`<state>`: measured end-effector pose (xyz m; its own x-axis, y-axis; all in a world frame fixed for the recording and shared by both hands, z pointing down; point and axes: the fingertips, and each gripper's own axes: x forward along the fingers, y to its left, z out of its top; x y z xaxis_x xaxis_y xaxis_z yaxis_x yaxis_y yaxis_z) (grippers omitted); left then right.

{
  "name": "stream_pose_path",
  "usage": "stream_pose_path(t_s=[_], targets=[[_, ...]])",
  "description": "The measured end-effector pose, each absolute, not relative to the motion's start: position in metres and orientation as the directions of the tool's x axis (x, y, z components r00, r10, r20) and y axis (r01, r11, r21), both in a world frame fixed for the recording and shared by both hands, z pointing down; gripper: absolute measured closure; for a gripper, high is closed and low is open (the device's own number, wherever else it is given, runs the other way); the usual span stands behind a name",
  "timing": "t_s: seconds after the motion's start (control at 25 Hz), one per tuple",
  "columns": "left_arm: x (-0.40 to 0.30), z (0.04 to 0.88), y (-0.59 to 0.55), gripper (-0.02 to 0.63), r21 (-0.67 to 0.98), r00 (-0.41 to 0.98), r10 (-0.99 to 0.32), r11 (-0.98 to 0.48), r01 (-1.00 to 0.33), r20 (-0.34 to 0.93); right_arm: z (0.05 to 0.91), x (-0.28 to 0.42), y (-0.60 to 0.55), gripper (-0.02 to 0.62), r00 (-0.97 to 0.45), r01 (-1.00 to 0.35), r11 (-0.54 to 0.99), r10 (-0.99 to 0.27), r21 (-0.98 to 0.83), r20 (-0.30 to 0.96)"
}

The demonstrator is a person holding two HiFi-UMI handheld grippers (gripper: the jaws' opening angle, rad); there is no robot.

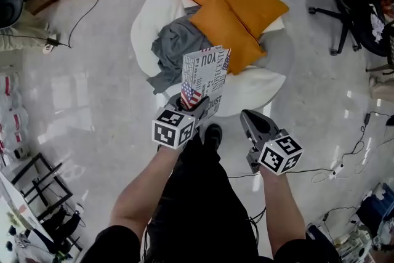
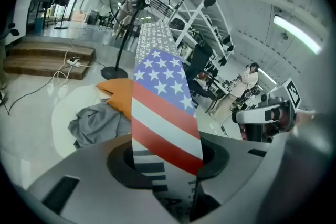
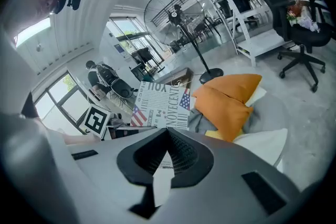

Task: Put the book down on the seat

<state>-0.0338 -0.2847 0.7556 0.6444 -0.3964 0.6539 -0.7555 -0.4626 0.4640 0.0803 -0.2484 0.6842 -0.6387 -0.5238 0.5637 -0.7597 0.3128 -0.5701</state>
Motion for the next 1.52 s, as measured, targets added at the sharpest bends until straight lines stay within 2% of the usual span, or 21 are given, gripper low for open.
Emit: stream_pose_path(t_s=[0.56,0.88,1.08,1.32,1.52], targets=[[0.003,0.914,-0.287,0.438,0.596,0.688,-0.302,-0.348,-0.724,0.660,0.807,0.069,-0.231,0.580,-0.646,-0.757,0.278,-0.459,-0.591,0.610],[0.020,0.970,-0.303,0.439,0.571,0.691,-0.251,-0.413,-0.710,0.678,0.856,0.067,-0.209,0.580,-0.655,-0.745,0.238,-0.434,-0.623,0.618],[0.012,0.991,-0.307,0.429,0.549,0.665,-0.246,-0.403,-0.732,0.705,0.865,0.071,-0.202,0.580,-0.658,-0.743,0.236,-0.431,-0.627,0.618],[-0.009,0.992,-0.325,0.273,0.316,0.518,-0.345,-0.497,-0.808,0.783,0.856,0.065,-0.199,0.580,-0.671,-0.734,0.259,-0.417,-0.628,0.613],[-0.037,0.974,-0.339,0.256,0.151,0.415,-0.469,-0.502,-0.851,0.779,0.850,0.051,-0.194,0.580,-0.694,-0.715,0.285,-0.394,-0.638,0.602]])
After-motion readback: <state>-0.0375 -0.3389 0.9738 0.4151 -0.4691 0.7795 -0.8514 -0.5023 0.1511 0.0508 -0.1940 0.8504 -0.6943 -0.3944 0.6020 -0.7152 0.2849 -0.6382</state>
